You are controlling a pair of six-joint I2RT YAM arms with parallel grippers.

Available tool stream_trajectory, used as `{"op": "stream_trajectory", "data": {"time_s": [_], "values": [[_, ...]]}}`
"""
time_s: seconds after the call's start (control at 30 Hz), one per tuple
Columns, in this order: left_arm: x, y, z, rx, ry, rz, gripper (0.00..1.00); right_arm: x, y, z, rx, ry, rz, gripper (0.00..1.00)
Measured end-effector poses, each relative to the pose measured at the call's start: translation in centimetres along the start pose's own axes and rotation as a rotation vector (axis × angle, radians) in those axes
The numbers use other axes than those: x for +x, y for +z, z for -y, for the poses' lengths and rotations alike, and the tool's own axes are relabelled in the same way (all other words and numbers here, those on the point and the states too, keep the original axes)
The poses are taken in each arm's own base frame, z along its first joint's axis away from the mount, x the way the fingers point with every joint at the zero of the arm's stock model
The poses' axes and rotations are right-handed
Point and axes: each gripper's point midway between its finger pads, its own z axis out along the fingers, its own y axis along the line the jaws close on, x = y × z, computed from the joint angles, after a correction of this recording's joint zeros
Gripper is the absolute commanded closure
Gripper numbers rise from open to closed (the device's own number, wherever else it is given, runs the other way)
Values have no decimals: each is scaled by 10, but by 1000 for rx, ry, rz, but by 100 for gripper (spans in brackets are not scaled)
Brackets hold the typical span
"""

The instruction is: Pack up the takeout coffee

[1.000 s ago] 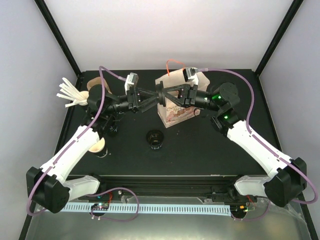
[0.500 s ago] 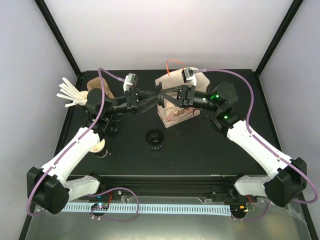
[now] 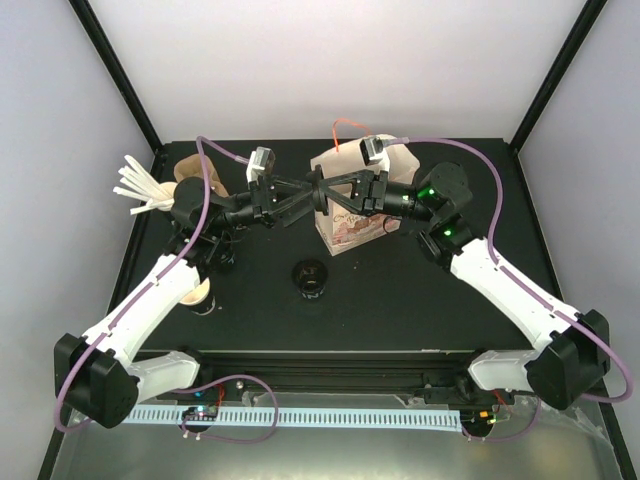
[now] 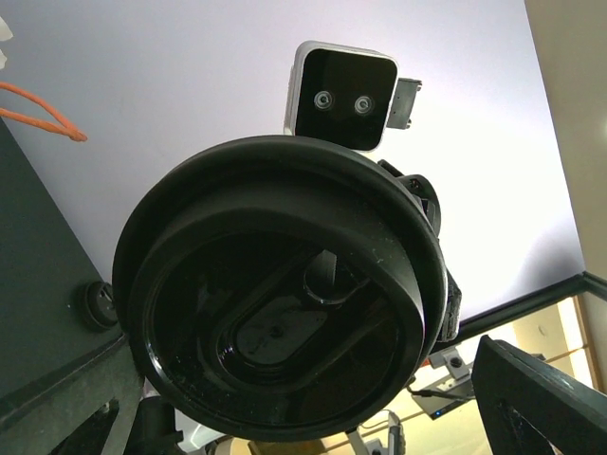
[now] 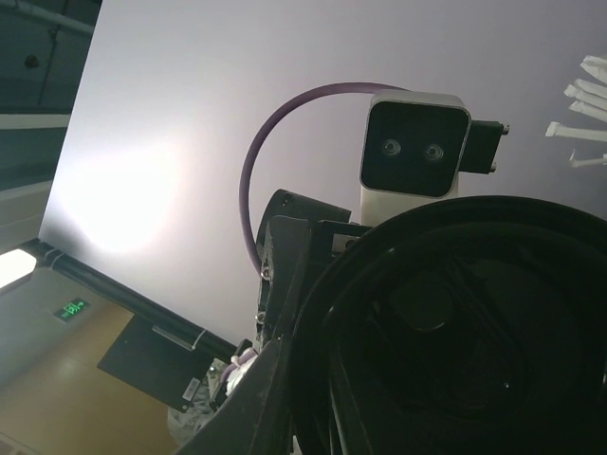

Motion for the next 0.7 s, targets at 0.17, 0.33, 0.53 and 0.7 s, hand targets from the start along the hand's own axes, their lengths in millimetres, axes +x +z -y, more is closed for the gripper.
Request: {"op": "stream_trajectory", "data": {"time_s": [0.17, 0.33, 0.53, 0.7], "values": [[-1, -1, -1, -2, -1, 2, 13, 0, 1, -1, -8, -5, -5, 86], [0, -1, -6, -9, -18, 2, 19, 1, 2, -1, -13, 3, -10, 86], [-1, 0, -7, -7, -20, 1, 12, 2, 3, 2, -10, 15, -17, 86], [-2, 1, -10, -11, -29, 0, 27, 3, 4, 2, -15, 17, -24, 86]]}}
